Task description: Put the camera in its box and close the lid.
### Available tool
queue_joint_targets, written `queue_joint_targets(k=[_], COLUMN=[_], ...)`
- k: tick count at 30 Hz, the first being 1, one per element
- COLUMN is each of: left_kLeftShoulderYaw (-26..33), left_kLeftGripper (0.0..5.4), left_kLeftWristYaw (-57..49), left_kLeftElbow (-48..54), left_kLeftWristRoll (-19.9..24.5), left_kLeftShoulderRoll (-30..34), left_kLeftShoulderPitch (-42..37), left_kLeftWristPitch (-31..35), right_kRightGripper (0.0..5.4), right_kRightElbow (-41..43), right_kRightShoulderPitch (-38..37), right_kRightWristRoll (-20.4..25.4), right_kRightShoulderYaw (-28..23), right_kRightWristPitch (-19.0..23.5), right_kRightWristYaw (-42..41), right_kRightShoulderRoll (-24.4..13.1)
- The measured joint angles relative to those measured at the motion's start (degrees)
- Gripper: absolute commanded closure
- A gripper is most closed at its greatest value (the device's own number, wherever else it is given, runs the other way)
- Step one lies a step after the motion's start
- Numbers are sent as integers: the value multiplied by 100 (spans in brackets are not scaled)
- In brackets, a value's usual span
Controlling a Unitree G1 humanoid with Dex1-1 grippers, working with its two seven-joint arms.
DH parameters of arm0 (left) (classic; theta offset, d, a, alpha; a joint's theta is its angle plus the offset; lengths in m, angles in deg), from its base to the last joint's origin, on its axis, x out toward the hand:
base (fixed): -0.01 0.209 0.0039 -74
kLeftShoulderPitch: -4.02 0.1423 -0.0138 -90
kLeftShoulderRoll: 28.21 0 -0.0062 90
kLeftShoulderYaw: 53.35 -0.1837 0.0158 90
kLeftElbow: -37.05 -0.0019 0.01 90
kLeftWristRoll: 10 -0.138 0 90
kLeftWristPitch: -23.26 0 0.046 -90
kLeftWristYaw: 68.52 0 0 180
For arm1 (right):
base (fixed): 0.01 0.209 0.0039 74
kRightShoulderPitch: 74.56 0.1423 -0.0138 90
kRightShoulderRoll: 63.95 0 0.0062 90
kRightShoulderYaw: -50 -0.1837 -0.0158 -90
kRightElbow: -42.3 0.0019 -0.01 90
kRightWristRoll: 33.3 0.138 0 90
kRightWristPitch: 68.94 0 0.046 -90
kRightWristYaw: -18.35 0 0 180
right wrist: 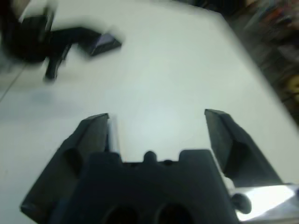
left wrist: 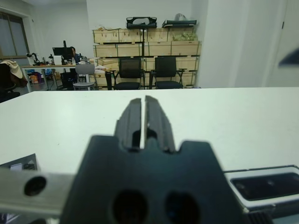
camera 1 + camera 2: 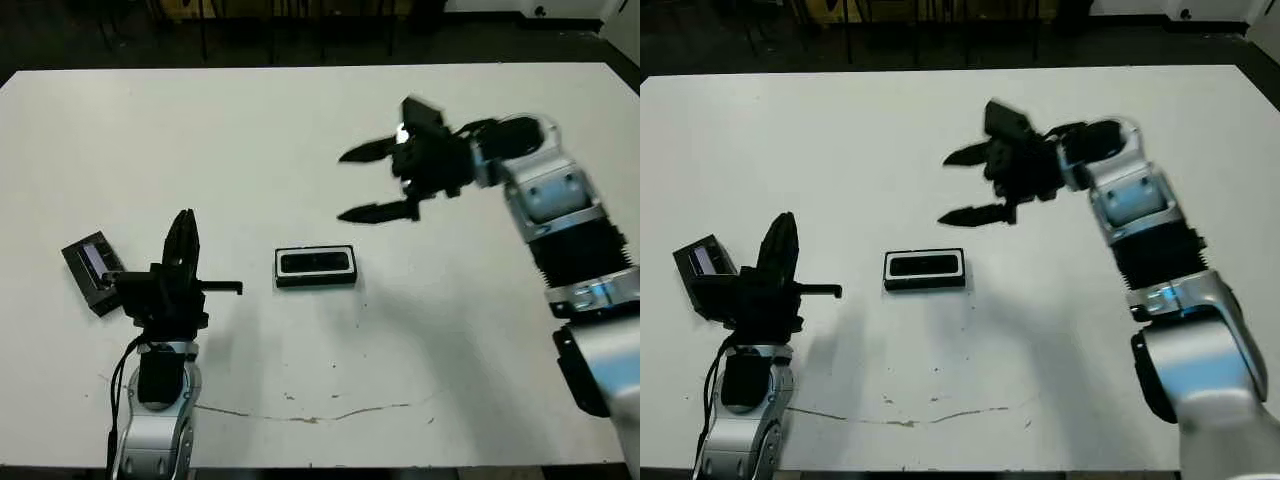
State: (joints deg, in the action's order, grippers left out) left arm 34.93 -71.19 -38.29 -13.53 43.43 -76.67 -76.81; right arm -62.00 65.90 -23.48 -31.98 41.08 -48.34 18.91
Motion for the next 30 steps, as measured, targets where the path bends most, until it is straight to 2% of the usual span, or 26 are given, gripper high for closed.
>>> queue_joint_targets(k=[1, 4, 6, 8, 12, 18, 24, 27, 30], left_kLeftShoulderYaw=[2, 1, -2, 3, 9, 23, 27, 233, 580], left_kLeftGripper=[540, 540, 540, 540, 540, 540, 457, 402, 347], left_kLeftWristYaw=[0, 1, 3, 8, 46, -375, -855, -1188, -1405], left_kLeftElbow=[3, 13, 38, 98, 581, 2285, 3618, 3694, 3644], left_kLeftWristRoll=[6, 24, 36, 48, 80, -173, -440, -917, -1206], left_kLeftShoulderRoll=[0, 1, 0, 7, 26, -186, -547, -592, -596], left_kLeftShoulderPitch=[3, 8, 14, 35, 253, 743, 813, 694, 412], left_kLeftWristPitch=[1, 4, 8, 15, 187, 1182, 2346, 2929, 3903], right_kRightGripper=[16, 28, 60, 97, 172, 282, 394, 449, 505], right_kRightElbow=[339, 1315, 1801, 2123, 2706, 3128, 3048, 2954, 2879], right_kRightShoulderPitch=[-176, -865, -1345, -1755, -2454, -3014, -3091, -3091, -3093], right_kRightWristRoll=[35, -70, -205, -331, -442, -452, -374, -368, -330], right_kRightShoulderYaw=[-200, -506, -529, -494, -362, -353, -369, -360, -338], right_kRightWristPitch=[165, 485, 435, 178, -152, -212, -357, -450, -491], right_kRightWristYaw=[446, 1766, 2384, 2713, 2913, 2939, 2913, 2907, 2889], right_kRightShoulderRoll=[36, 241, 371, 399, 315, 112, 38, 24, 23])
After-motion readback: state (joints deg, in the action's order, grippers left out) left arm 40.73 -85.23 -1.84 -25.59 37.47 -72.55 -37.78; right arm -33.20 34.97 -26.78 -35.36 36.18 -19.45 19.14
